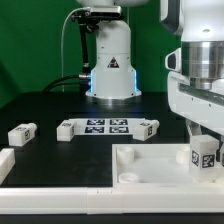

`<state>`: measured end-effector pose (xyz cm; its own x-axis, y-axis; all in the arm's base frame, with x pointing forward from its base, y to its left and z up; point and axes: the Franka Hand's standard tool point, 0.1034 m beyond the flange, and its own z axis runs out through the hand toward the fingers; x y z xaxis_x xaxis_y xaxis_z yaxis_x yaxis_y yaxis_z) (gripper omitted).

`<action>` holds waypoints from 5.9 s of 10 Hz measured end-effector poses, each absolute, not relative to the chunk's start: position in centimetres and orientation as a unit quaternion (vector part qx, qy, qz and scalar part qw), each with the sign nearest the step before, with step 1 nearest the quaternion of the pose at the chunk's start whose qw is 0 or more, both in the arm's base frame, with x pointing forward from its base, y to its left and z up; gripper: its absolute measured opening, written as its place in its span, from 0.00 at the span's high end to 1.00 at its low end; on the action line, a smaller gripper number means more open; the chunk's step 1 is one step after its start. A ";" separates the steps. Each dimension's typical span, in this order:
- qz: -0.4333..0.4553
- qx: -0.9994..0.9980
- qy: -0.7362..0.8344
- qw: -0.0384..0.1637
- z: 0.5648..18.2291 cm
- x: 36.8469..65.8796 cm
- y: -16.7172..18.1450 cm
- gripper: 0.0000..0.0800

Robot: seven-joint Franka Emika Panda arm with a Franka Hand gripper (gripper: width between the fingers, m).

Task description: Assemble one leg

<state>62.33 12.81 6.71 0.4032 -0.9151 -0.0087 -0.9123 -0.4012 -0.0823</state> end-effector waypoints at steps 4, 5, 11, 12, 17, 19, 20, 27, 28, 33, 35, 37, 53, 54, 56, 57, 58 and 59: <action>-0.030 -0.954 0.297 0.030 6.7 62.2 13.0 0.19; -0.030 -0.969 0.244 0.027 6.7 62.1 13.1 0.19; -0.043 -0.999 -0.009 0.008 7.6 62.7 12.4 0.19; -0.043 -0.998 -0.034 0.006 7.6 62.7 12.3 0.19; -0.043 -0.999 -0.005 0.008 7.6 62.7 12.3 0.64; -0.043 -0.998 0.046 0.010 7.6 62.7 12.3 0.64; -0.048 -0.986 0.162 0.009 7.6 62.7 12.2 0.64; -0.039 -0.809 0.586 0.013 7.6 62.7 11.9 0.64; -0.037 -0.782 0.622 0.017 7.6 62.6 11.8 0.64; -0.041 -0.828 0.559 0.019 7.6 62.7 12.0 0.34; -0.055 -0.904 0.423 0.017 7.7 62.9 11.8 0.24; -0.060 -0.947 0.315 0.012 7.6 62.9 11.9 0.19; -0.066 -0.997 0.047 -0.020 7.3 62.7 12.3 0.63; -0.068 -0.991 0.116 -0.017 7.3 62.7 12.3 0.63; -0.068 -0.975 0.210 -0.017 7.2 62.6 11.5 0.63; -0.070 -0.963 0.258 -0.021 7.2 62.5 10.8 0.62; -0.071 -0.957 0.282 -0.024 7.2 62.5 10.3 0.62; -0.072 -0.957 0.281 -0.025 7.2 62.4 10.2 0.62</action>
Offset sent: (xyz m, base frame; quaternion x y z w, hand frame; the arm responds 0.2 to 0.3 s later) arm -0.0101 0.0131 0.0008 0.0235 -0.0400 -0.3647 0.9300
